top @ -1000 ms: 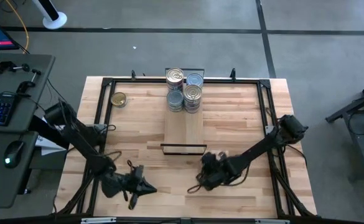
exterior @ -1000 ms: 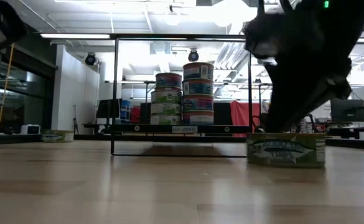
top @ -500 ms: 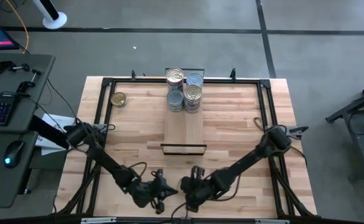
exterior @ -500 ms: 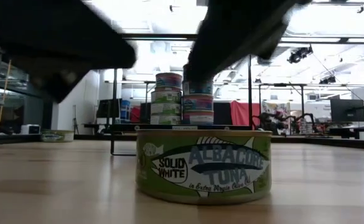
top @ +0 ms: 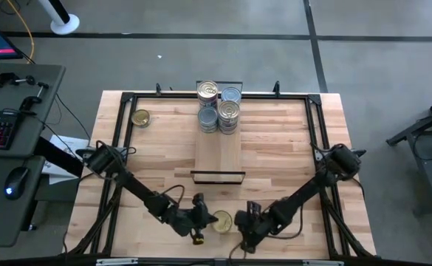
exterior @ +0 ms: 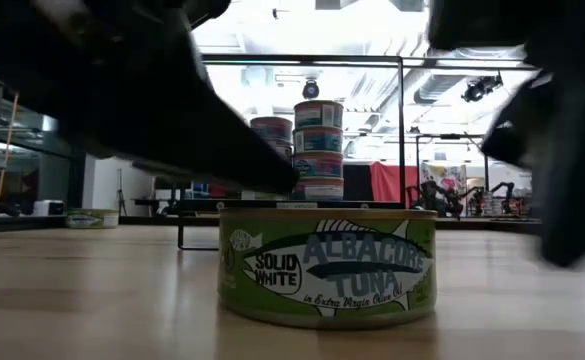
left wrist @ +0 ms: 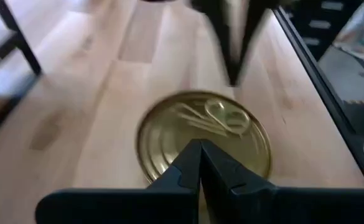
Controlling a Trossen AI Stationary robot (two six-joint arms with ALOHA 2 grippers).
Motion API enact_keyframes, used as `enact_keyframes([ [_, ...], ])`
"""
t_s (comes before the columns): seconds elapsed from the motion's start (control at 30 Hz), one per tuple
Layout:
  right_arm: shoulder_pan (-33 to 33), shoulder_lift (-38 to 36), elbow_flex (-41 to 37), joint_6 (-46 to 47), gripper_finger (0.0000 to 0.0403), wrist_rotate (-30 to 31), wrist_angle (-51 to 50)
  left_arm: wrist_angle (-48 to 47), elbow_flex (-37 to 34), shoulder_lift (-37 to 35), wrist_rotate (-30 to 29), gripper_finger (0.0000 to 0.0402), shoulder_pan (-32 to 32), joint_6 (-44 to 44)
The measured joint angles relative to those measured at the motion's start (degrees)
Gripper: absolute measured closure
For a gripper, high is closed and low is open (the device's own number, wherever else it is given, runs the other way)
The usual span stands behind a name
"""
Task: Stack canned seafood by type on shelf
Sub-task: Put the green tuna can on the shelf
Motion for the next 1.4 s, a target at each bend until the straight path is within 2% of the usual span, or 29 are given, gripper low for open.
enact_keyframes([
  [0.17, -2.4, 0.0, -0.8, -1.8, 0.0403, 2.0, 1.6, -3.7, 0.0, 0.1, 0.3, 0.0402, -0.8, -0.2],
  [0.57, -5.8, 0.0, -0.6, -7.2, 0.0403, 0.2, 8.2, -8.3, 0.1, -0.1, -2.5, 0.0402, -2.5, -4.0],
  [0.77, -5.7, -0.3, 5.0, -11.0, 0.0403, -1.0, 7.2, -9.6, 0.2, -0.1, -3.9, 0.0402, -4.0, -4.6],
  [0.93, -6.4, -0.4, 8.4, -14.7, 0.0403, 0.7, 6.9, -12.4, -0.2, 0.4, -2.1, 0.0401, -5.2, -4.8],
  [1.1, -7.1, -0.3, 11.3, -18.5, 0.0403, -0.4, 5.1, -14.9, -0.2, 0.0, -2.1, 0.0401, -6.2, -7.2],
  [1.27, -8.7, -0.3, 17.8, -28.2, 0.0402, -4.9, -2.1, -25.9, -0.1, -3.6, -4.2, 0.0401, -8.8, -14.8],
  [1.4, -10.4, -0.3, 21.9, -27.6, 0.0383, -7.3, -7.8, -35.0, -0.1, -5.9, -8.8, 0.0401, -11.9, -22.4],
])
